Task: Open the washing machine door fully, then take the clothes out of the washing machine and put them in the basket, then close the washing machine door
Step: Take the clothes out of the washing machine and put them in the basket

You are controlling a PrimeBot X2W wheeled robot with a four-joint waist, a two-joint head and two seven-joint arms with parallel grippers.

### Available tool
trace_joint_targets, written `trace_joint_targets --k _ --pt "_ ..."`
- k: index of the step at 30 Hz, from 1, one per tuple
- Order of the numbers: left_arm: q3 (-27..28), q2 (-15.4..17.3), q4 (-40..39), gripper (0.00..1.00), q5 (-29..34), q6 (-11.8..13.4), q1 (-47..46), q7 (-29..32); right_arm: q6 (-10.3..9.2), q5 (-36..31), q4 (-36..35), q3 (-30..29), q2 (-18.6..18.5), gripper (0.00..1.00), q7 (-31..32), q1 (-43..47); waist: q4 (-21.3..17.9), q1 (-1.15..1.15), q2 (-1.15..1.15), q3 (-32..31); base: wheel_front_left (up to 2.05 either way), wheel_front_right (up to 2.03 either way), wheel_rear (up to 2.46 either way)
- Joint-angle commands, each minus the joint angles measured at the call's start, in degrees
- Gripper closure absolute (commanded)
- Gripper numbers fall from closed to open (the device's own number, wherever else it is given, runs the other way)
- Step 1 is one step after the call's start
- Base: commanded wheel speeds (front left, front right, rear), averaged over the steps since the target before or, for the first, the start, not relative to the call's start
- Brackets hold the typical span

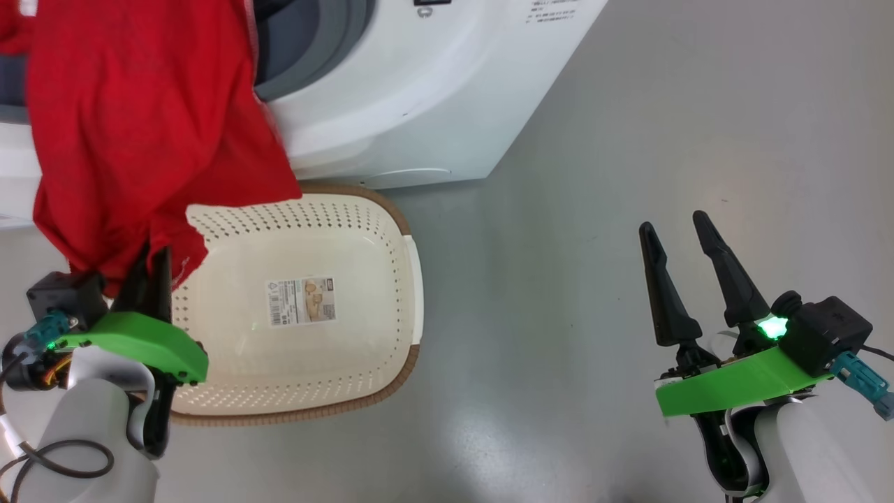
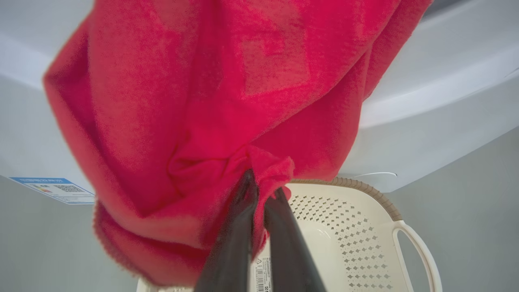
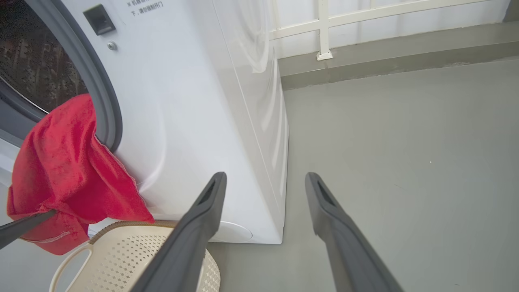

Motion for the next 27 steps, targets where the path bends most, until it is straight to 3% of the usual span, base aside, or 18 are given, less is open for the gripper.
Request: trace_joint_targets --k 1,14,27 --pt "1.5 1.7 -1.5 0.00 -0.6 -0.3 0.4 -0.3 0.43 0.7 -1.0 1.3 -0.4 0.00 -0.4 -0.3 0.4 0.00 0.00 -0.7 0.00 0.00 0.00" --pt "1.6 0.4 -7.2 0.00 -1.4 -0.3 5.4 -0.3 0.43 -0.7 -0.2 0.3 -0.4 0.00 -0.4 1.4 2.3 0.00 0.00 -5.2 0.00 0.00 0.00" --pt "6.8 -1.3 -18.1 0.00 2.6 -0.3 12.4 -0.3 0.43 -2.1 0.3 -0.8 -0.4 0.00 -0.4 3.4 4.3 0.00 0.00 -9.0 0.00 0.00 0.00"
